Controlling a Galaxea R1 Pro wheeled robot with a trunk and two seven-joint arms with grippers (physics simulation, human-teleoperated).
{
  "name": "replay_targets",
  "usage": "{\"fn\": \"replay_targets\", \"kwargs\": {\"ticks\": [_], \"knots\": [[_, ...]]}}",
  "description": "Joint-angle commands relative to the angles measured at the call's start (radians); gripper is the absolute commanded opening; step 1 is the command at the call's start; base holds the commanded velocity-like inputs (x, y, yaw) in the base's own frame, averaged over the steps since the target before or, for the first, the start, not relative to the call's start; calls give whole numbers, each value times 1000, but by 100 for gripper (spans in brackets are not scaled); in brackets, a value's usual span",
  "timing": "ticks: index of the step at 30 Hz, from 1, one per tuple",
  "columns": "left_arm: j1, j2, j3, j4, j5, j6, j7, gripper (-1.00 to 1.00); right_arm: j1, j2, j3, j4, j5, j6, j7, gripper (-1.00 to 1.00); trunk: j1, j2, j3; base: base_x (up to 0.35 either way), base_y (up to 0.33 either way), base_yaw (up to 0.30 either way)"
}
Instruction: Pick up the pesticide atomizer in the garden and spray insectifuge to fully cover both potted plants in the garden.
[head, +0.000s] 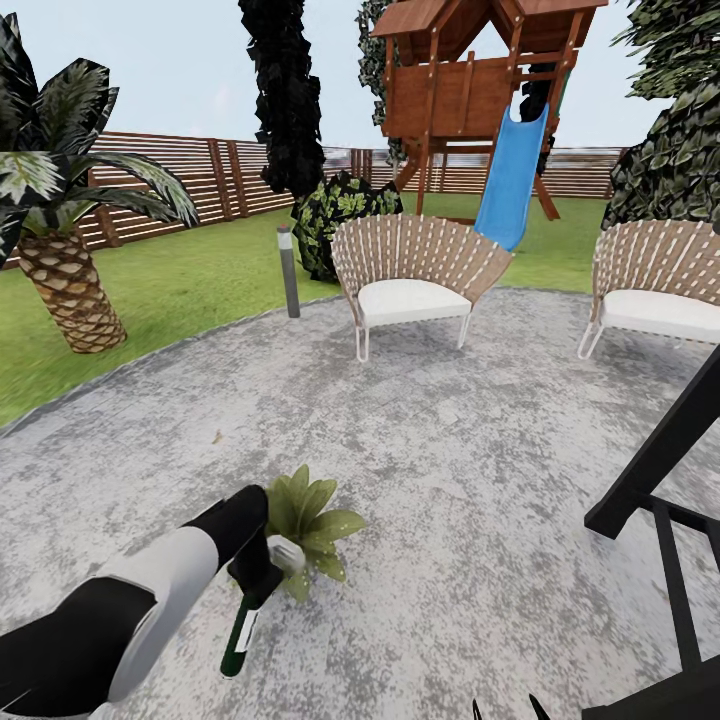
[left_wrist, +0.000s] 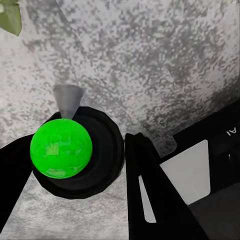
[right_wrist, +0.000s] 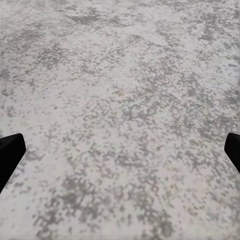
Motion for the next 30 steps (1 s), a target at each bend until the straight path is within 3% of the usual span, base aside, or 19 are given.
{"fn": "replay_targets", "kwargs": {"ticks": [1,10,22,30], "knots": [[-5,-1,2,-4,-11,6,-10,-100,-1,0,-1,1,11,-2,-10,100,0,0,-1,0,0,0],[-51,-6,6,-6,-7,12,-13,-100,-1,0,-1,1,11,-2,-10,100,0,0,-1,0,2,0],[-53,38,6,-5,-13,11,-13,-100,-1,0,-1,1,11,-3,-10,100,0,0,-1,0,102,0],[-90,25,4,-19,-15,12,-13,-100,-1,0,-1,0,11,-3,-10,100,0,0,-1,0,0,0]]}}
